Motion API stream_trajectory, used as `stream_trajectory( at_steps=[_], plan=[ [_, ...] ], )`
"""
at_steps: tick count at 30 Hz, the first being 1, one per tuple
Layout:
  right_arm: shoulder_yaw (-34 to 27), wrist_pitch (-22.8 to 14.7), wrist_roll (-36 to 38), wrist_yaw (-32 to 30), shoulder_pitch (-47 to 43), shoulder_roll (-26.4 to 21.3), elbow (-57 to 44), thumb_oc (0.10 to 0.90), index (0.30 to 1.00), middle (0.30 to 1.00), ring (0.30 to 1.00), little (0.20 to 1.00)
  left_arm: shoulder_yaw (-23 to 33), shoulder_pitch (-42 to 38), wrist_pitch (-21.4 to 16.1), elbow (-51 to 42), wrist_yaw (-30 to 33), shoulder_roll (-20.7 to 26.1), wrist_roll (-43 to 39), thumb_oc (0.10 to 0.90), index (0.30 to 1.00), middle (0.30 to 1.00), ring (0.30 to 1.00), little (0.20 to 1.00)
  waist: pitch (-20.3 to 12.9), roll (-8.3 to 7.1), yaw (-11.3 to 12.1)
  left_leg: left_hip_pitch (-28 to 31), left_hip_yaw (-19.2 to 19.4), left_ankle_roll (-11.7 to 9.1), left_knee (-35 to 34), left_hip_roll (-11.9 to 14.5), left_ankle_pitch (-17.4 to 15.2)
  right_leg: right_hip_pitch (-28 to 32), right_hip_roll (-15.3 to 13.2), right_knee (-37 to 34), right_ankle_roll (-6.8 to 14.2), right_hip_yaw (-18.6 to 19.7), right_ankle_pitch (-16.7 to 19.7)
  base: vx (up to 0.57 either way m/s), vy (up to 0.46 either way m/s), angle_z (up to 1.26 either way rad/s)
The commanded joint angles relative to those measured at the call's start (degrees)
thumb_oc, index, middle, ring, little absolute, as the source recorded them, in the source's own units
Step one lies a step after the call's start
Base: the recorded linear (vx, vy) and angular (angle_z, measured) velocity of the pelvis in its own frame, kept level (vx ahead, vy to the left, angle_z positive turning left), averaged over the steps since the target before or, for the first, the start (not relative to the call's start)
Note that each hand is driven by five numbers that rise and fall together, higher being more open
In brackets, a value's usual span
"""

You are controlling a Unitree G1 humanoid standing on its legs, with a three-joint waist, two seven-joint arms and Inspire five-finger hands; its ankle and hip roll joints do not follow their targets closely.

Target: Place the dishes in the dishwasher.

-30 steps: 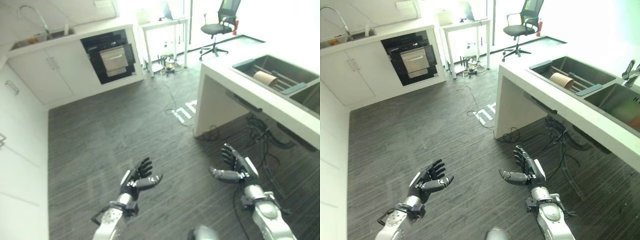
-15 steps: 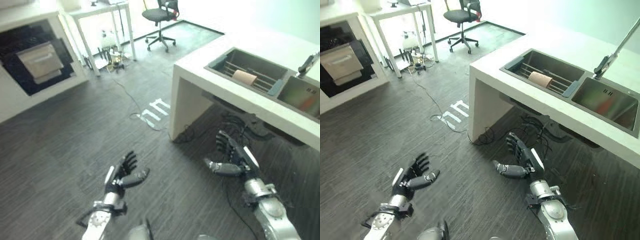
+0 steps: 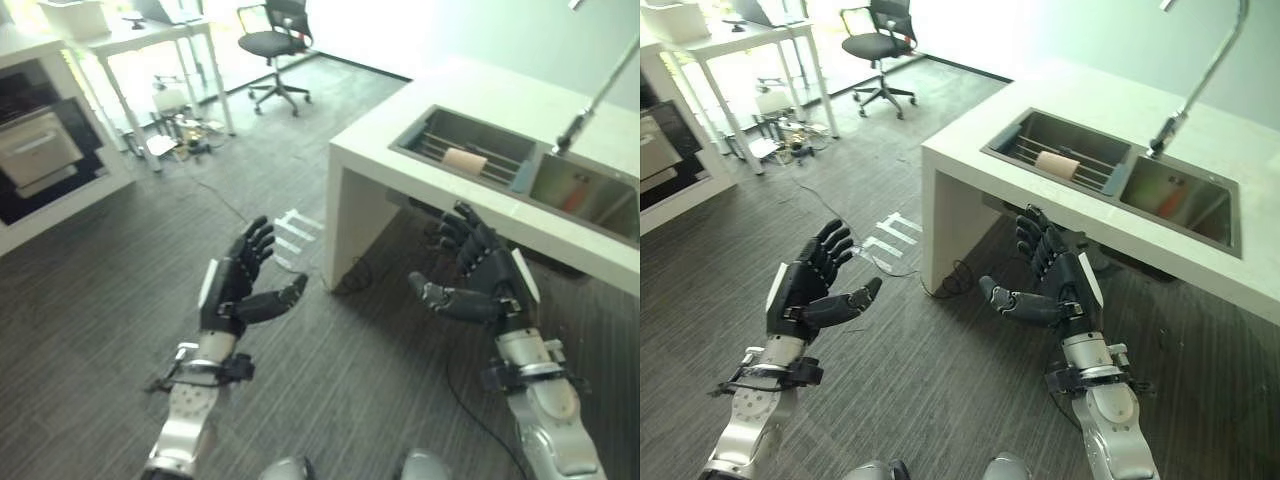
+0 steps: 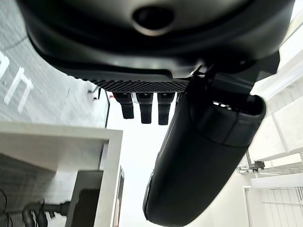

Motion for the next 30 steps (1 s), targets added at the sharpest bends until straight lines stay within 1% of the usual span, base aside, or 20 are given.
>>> stream_trajectory(
  at_steps=[1, 2, 4, 5, 7, 10, 12, 13, 14, 16, 17, 18, 19, 21, 22, 24, 25, 26, 28, 30],
  plan=[
    [-1.7, -8.4, 3.0, -1.7, -5.8, -0.5, -3.1, 0.800, 0.900, 0.900, 0.900, 0.900, -1.1, -3.6, -4.5, -9.8, -2.6, 0.5, -1.4, 0.800, 0.900, 0.900, 0.900, 0.900, -1.8, -0.34, 0.5, 8.4, -6.4, 1.4, -5.3, -1.8, -5.3, 0.6, -1.4, 3.6, 2.1, 2.3, 12.7, 0.24, -0.274, -0.68],
    [-1.1, -9.3, 1.9, -2.2, -6.1, 0.1, -2.4, 0.800, 0.900, 0.900, 0.900, 0.900, -1.2, -4.1, -5.4, -9.5, -3.1, 0.2, -3.9, 0.800, 0.900, 0.900, 0.900, 0.900, -1.6, -0.42, 0.5, 8.9, -6.3, 1.8, -5.3, -1.9, -6.3, -0.4, -2.1, 3.6, 2.5, 3.1, 13.3, 0.16, -0.206, -0.48],
    [0.0, -9.8, -0.7, -3.7, -5.9, 0.3, -2.5, 0.800, 0.900, 0.900, 0.900, 0.900, -1.9, -5.2, -7.0, -8.8, -3.5, -0.7, -7.2, 0.800, 0.900, 0.900, 0.900, 0.900, -2.1, -0.76, 0.2, 9.6, -6.3, 2.1, -5.3, -2.4, -6.6, -0.5, -1.3, 3.6, 2.4, 4.9, 10.3, 0.30, -0.310, -0.36],
    [0.0, -9.7, -0.9, -3.9, -5.8, 0.3, -2.6, 0.800, 0.900, 0.900, 0.900, 0.900, -1.9, -5.2, -6.9, -8.8, -3.5, -0.7, -7.2, 0.800, 0.900, 0.900, 0.900, 0.900, -2.1, -0.75, 0.2, 9.6, -6.3, 2.1, -5.3, -2.4, -6.5, -0.4, -1.2, 3.6, 2.4, 4.8, 10.1, 0.32, -0.363, -0.13],
    [0.1, -9.0, -1.1, -4.3, -6.4, -1.2, -2.5, 0.800, 0.900, 0.900, 0.900, 0.900, -2.2, -5.9, -7.1, -8.5, -3.6, -1.1, -8.4, 0.800, 0.900, 0.900, 0.900, 0.900, -3.2, -0.70, -0.1, 10.3, -5.9, 1.8, -5.3, -1.9, -5.5, 0.5, 1.7, 3.6, 1.3, 5.1, 5.8, 0.30, -0.328, 0.01],
    [-0.5, -7.9, 1.4, -2.6, -7.5, -3.3, -1.7, 0.800, 0.900, 0.900, 0.900, 0.900, -1.3, -6.3, -7.7, -9.7, -1.9, -1.7, -8.4, 0.800, 0.900, 0.900, 0.900, 0.900, -4.7, -0.93, -0.8, 14.4, -4.5, 0.5, -5.3, -1.7, -4.0, 1.6, 5.4, 3.6, -0.8, 4.5, 2.0, 0.45, -0.373, -0.37],
    [-0.9, -7.5, 2.5, -1.9, -7.4, -4.5, -1.9, 0.800, 0.900, 0.900, 0.900, 0.900, -1.2, -6.1, -7.5, -11.2, -0.6, -1.9, -7.8, 0.800, 0.900, 0.900, 0.900, 0.900, -4.8, -1.28, -0.6, 16.8, -3.1, -2.4, -5.3, -1.7, 5.5, 3.1, 7.3, 3.6, -3.2, 5.2, -0.5, 0.30, -0.255, -0.53],
    [-1.1, -7.4, 2.9, -1.6, -7.4, -4.8, -1.8, 0.800, 0.900, 0.900, 0.900, 0.900, -1.1, -6.0, -7.5, -11.5, -0.4, -2.0, -7.7, 0.800, 0.900, 0.900, 0.900, 0.900, -4.6, -1.54, -0.5, 15.6, -2.7, -3.5, -1.2, -0.8, 7.6, 3.7, 7.6, 3.6, -4.1, 5.4, -1.3, 0.21, -0.253, -0.43],
    [-1.5, -7.4, 3.5, -0.6, -7.5, -5.5, -1.8, 0.800, 0.900, 0.900, 0.900, 0.900, -1.0, -5.8, -8.4, -12.0, -0.2, -2.3, -7.5, 0.800, 0.900, 0.900, 0.900, 0.900, -4.2, -1.82, -0.2, 11.6, -2.9, -5.3, 8.4, 0.7, 10.6, 5.0, 8.2, 3.6, -5.8, 5.4, -3.2, 0.15, -0.193, -0.38],
    [-1.8, -7.3, 3.1, 0.2, -7.5, -5.7, -2.2, 0.800, 0.900, 0.900, 0.900, 0.900, -0.9, -5.4, -9.4, -12.8, 0.1, -2.9, -6.6, 0.800, 0.900, 0.900, 0.900, 0.900, -3.7, -1.48, 0.2, 7.2, -3.9, -6.3, 13.6, 1.3, 12.7, 6.1, 8.8, 3.6, -6.9, 5.3, -4.4, 0.17, -0.105, -0.36],
    [-1.8, -7.3, 2.3, 0.5, -7.5, -5.9, -2.7, 0.800, 0.900, 0.900, 0.900, 0.900, -0.4, -4.9, -10.6, -13.5, 0.2, -3.4, -4.9, 0.800, 0.900, 0.900, 0.900, 0.900, -2.7, -1.28, 0.8, 3.1, -4.5, -5.9, 15.3, 1.9, 12.4, 7.5, 9.3, 3.6, -7.2, 5.5, -5.4, 0.19, -0.017, -0.27],
    [-1.8, -7.2, 2.3, 0.6, -7.8, -6.0, -2.9, 0.800, 0.900, 0.900, 0.900, 0.900, -0.2, -4.9, -10.9, -13.7, 0.3, -3.4, -4.5, 0.800, 0.900, 0.900, 0.900, 0.900, -2.3, -1.13, 1.0, 2.7, -4.4, -5.5, 13.9, 1.8, 12.0, 7.9, 9.6, 3.6, -7.1, 5.8, -5.6, 0.36, 0.135, -0.27],
    [-0.9, -6.3, 1.3, 0.7, -9.4, -5.5, -3.2, 0.800, 0.900, 0.900, 0.900, 0.900, 0.8, -4.5, -11.8, -14.7, 1.8, -3.3, -4.2, 0.800, 0.900, 0.900, 0.900, 0.900, -1.8, -0.26, 1.3, 4.9, -1.5, -3.8, 1.9, 1.9, 11.7, 8.9, 10.6, 3.6, -6.3, 7.5, -6.3, 0.32, 0.165, -0.38],
    [-0.7, -6.3, 1.1, 0.6, -9.6, -5.5, -3.2, 0.800, 0.900, 0.900, 0.900, 0.900, 0.9, -4.5, -12.1, -14.8, 2.2, -3.1, -4.3, 0.800, 0.900, 0.900, 0.900, 0.900, -1.8, -0.15, 1.4, 5.9, -0.8, -3.6, -1.7, 1.8, 12.2, 9.1, 10.7, 3.6, -6.1, 8.0, -6.5, 0.24, 0.193, -0.50],
    [-0.8, -6.1, 1.7, 1.2, -9.2, -5.5, -3.9, 0.800, 0.900, 0.900, 0.900, 0.900, 0.8, -4.0, -13.5, -15.1, 2.9, -2.5, -3.9, 0.800, 0.900, 0.900, 0.900, 0.900, -2.2, 2.03, 1.5, 2.0, -4.1, -4.0, -5.3, 5.1, 10.4, 9.6, 13.0, 3.6, -5.5, 9.2, -7.4, 0.18, 0.233, -0.35],
    [-1.0, -6.2, 2.2, 1.9, -8.7, -5.5, -4.1, 0.800, 0.900, 0.900, 0.900, 0.900, 0.7, -3.4, -14.5, -15.3, 3.2, -2.2, -3.4, 0.800, 0.900, 0.900, 0.900, 0.900, -2.9, 3.05, 2.0, -1.9, -7.8, -5.2, -5.3, 7.9, 10.7, 9.5, 13.9, 3.6, -5.2, 10.3, -8.0, 0.25, 0.282, -0.33],
    [-0.9, -6.4, 2.7, 2.7, -8.6, -5.6, -3.9, 0.800, 0.900, 0.900, 0.900, 0.900, 0.7, -2.7, -16.0, -15.2, 3.2, -2.1, -3.6, 0.800, 0.900, 0.900, 0.900, 0.900, -3.5, 3.68, 2.6, -4.5, -11.0, -6.3, -5.3, 10.1, 12.1, 10.0, 14.5, 3.6, -5.4, 11.3, -9.2, 0.31, 0.305, -0.38],
    [-1.0, -6.6, 3.0, 3.0, -8.7, -5.9, -3.6, 0.800, 0.900, 0.900, 0.900, 0.900, 0.9, -2.4, -17.1, -15.0, 2.9, -2.2, -3.8, 0.800, 0.900, 0.900, 0.900, 0.900, -3.6, 3.99, 3.0, -5.8, -12.3, -6.7, -5.3, 11.2, 13.0, 10.6, 14.7, 3.6, -5.5, 11.8, -10.0, 0.29, 0.269, -0.47],
    [-1.1, -6.8, 3.7, 3.5, -8.9, -6.6, -3.1, 0.800, 0.900, 0.900, 0.900, 0.900, 1.7, -2.1, -19.1, -14.2, 1.8, -2.3, -5.0, 0.800, 0.900, 0.900, 0.900, 0.900, -3.8, 4.29, 3.1, -6.0, -11.3, -6.6, -5.3, 12.4, 12.9, 11.9, 14.5, 3.6, -5.8, 11.4, -11.3, 0.27, 0.266, -0.39],
    [-1.2, -6.5, 3.8, 3.3, -9.0, -6.9, -3.2, 0.800, 0.900, 0.900, 0.900, 0.900, 2.5, -2.4, -19.5, -14.0, 0.9, -2.2, -6.1, 0.800, 0.900, 0.900, 0.900, 0.900, -4.1, 4.26, 3.2, -5.5, -10.4, -6.2, -5.3, 12.4, 10.9, 13.0, 13.7, 3.6, -5.5, 10.7, -11.7, 0.26, 0.270, -0.36]
  ],
)
